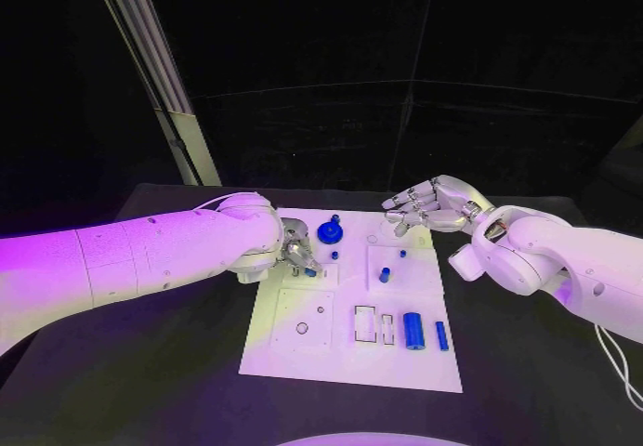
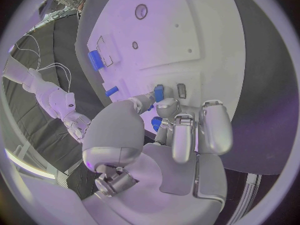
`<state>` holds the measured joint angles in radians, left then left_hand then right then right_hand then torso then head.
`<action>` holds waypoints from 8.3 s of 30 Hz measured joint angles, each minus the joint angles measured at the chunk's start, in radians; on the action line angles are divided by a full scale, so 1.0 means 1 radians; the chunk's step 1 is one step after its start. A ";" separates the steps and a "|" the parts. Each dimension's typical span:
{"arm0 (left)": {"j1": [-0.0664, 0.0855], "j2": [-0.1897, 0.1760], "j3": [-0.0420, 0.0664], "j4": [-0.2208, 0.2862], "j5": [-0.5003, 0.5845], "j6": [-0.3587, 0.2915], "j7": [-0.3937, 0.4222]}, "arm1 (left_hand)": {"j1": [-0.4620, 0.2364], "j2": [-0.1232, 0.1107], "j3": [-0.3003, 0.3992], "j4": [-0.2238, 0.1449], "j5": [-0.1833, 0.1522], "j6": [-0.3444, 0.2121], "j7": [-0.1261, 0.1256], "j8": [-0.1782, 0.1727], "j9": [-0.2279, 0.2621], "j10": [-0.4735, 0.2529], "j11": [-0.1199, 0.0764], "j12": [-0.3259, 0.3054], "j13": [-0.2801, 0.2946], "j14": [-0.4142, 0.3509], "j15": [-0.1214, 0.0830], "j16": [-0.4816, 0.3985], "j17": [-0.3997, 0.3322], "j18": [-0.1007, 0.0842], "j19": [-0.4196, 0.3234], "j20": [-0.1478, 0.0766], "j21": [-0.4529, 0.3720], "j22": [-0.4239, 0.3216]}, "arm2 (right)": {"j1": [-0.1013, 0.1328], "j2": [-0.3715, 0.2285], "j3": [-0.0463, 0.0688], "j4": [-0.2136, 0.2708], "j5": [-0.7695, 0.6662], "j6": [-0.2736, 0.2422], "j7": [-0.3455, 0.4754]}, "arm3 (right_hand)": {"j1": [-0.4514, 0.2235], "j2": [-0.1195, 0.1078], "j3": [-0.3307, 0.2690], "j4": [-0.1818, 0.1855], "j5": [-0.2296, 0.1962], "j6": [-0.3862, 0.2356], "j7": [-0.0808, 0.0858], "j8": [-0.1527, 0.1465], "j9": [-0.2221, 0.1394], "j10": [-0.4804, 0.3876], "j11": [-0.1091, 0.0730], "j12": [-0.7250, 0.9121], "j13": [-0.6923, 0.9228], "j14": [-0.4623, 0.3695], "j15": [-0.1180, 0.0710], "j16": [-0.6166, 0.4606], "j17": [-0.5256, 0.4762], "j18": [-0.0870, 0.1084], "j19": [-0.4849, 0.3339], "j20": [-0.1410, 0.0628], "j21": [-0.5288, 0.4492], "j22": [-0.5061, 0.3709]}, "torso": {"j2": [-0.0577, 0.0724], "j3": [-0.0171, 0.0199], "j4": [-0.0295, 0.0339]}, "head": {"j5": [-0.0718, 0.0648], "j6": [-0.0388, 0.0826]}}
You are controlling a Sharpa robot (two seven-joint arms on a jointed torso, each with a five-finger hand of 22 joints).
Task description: Assemble the parts on the task board
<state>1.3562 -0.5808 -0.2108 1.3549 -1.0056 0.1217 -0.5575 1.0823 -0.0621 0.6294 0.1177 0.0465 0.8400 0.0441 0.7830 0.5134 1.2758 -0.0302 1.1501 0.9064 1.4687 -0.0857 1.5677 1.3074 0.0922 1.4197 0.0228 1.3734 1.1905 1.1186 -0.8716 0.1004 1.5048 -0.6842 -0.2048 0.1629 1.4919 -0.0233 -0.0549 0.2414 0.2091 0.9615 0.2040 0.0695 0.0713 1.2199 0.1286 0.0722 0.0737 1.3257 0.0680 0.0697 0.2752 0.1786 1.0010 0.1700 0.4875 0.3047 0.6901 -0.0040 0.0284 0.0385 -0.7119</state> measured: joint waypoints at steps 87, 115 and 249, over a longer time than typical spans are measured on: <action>0.070 0.089 0.063 -0.355 0.086 0.149 0.101 | -0.046 -0.002 -0.501 0.165 0.001 -0.035 0.034 -0.112 -0.100 -0.059 0.034 -0.029 -0.102 -0.002 0.016 0.000 0.000 0.000 -0.014 0.018 -0.060 -0.062 | 0.000 0.017 -0.001 -0.020 -0.002 0.018 -0.005 | -0.046 0.004 -0.043 0.001 0.033 -0.006 0.006 0.000 0.002 -0.010 0.011 0.008 0.003 -0.034 0.012 -0.003 -0.014 0.000 -0.009 0.016 -0.048 -0.027 | 0.002 -0.0006 -0.0001 | -0.005 0.022; 0.033 0.155 0.046 -0.457 0.013 0.247 0.129 | 0.017 0.021 -0.540 0.157 0.001 0.005 0.027 -0.109 -0.112 -0.050 0.025 -0.013 -0.077 -0.002 0.016 0.000 0.000 0.000 -0.007 0.018 -0.045 -0.022 | 0.000 0.024 -0.001 -0.023 -0.002 0.018 -0.004 | -0.046 0.004 -0.045 -0.001 0.037 -0.006 0.006 0.000 0.001 -0.014 0.007 0.008 0.003 -0.034 0.012 -0.003 -0.015 0.000 -0.009 0.016 -0.051 -0.028 | 0.000 -0.0003 0.0009 | -0.002 0.015; 0.006 -0.082 -0.019 0.030 -0.031 -0.028 0.084 | 0.022 -0.026 -0.042 -0.043 0.287 0.072 0.004 -0.093 -0.112 0.030 0.002 -0.004 -0.038 -0.005 0.005 0.000 0.000 0.000 0.009 0.002 -0.029 0.015 | -0.001 0.029 -0.001 -0.032 0.017 0.027 0.008 | -0.042 0.016 -0.048 -0.010 0.079 -0.006 0.006 0.000 0.002 -0.018 0.011 0.012 0.004 -0.038 0.016 -0.003 -0.020 0.000 -0.002 0.023 -0.066 -0.038 | -0.008 -0.0012 0.0130 | 0.002 -0.016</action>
<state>1.3617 -0.6631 -0.2300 1.3846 -1.0361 0.0938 -0.4737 1.1040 -0.0877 0.5878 0.0745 0.3336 0.9125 0.0481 0.6898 0.4017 1.3061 -0.0283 1.1461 0.8687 1.4633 -0.0804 1.5677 1.3074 0.0922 1.4287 0.0248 1.3448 1.2053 1.1180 -0.8425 0.0996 1.4726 -0.6675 -0.1781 0.1709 1.4501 -0.0075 -0.1030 0.2318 0.2882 0.9553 0.2102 0.0695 0.0736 1.2023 0.1394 0.0841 0.0779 1.2882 0.0839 0.0664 0.2555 0.1786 0.9988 0.1928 0.4212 0.2666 0.6819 -0.0053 0.0414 0.0402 -0.7283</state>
